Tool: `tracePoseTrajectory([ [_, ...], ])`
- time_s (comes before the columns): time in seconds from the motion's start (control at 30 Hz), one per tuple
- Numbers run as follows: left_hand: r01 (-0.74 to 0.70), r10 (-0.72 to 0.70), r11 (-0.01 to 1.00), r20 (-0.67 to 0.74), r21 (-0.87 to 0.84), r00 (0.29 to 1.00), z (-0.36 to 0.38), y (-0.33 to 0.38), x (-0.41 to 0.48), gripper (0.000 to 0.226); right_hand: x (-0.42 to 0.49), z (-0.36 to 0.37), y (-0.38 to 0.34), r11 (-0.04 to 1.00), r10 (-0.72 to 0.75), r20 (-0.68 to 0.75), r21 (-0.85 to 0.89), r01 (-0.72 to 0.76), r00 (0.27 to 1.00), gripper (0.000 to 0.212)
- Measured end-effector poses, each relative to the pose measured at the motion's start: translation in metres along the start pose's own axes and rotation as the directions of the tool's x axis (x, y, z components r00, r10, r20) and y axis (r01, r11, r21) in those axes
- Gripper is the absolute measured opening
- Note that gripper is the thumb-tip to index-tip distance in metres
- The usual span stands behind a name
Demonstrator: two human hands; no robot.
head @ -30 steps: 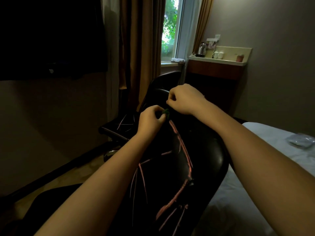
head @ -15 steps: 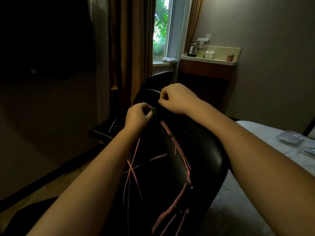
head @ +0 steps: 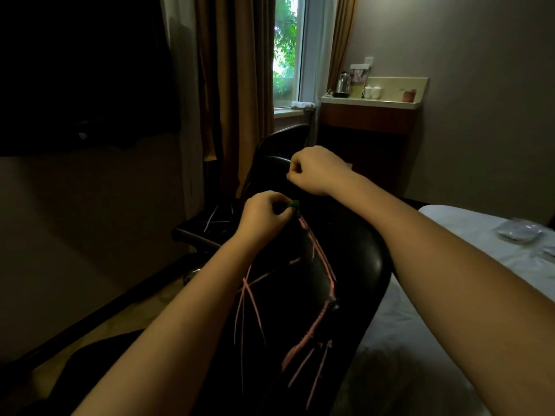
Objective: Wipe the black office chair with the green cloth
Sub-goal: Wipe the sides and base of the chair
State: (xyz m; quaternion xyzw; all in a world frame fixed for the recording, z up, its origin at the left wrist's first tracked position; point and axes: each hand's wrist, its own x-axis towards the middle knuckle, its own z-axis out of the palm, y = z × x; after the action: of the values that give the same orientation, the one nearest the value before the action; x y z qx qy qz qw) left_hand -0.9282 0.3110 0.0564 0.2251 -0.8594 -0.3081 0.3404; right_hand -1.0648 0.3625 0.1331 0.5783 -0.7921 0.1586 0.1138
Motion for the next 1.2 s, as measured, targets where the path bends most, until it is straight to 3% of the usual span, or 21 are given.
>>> tracePoseTrajectory([
  [0.37,-0.096,0.096,0.995,-0.007,0.022,0.995,0.002,0.033,-0.056,0.020,-0.024,-0.011,-0.009,0.999,0.049,0.018,-0.012,-0.049,0.999,0.025],
  [0.57,-0.129,0.127,0.991,0.058,0.038,0.990,-0.003,0.040,-0.081,0.028,-0.027,-0.014,-0.012,0.998,0.057,0.023,-0.012,-0.057,0.998,0.025],
  [0.67,-0.104,0.105,0.994,0.077,-0.016,0.992,-0.004,0.041,-0.087,0.026,-0.028,-0.015,-0.012,0.998,0.053,0.022,-0.013,-0.053,0.998,0.025],
  [0.83,0.005,-0.008,0.999,-0.060,-0.053,0.998,0.011,0.044,-0.087,0.022,-0.029,-0.016,-0.011,0.998,0.052,0.021,-0.023,-0.051,0.998,0.024],
  [1.0,0.017,-0.017,0.999,-0.008,-0.031,1.000,0.009,0.041,-0.072,0.015,-0.027,-0.014,-0.011,0.999,0.019,0.024,-0.052,-0.018,1.000,0.019],
  [1.2,0.007,-0.008,1.000,-0.065,-0.019,0.998,0.018,0.034,-0.059,0.010,-0.018,-0.009,-0.008,0.999,0.016,0.011,-0.035,-0.016,1.000,0.019],
])
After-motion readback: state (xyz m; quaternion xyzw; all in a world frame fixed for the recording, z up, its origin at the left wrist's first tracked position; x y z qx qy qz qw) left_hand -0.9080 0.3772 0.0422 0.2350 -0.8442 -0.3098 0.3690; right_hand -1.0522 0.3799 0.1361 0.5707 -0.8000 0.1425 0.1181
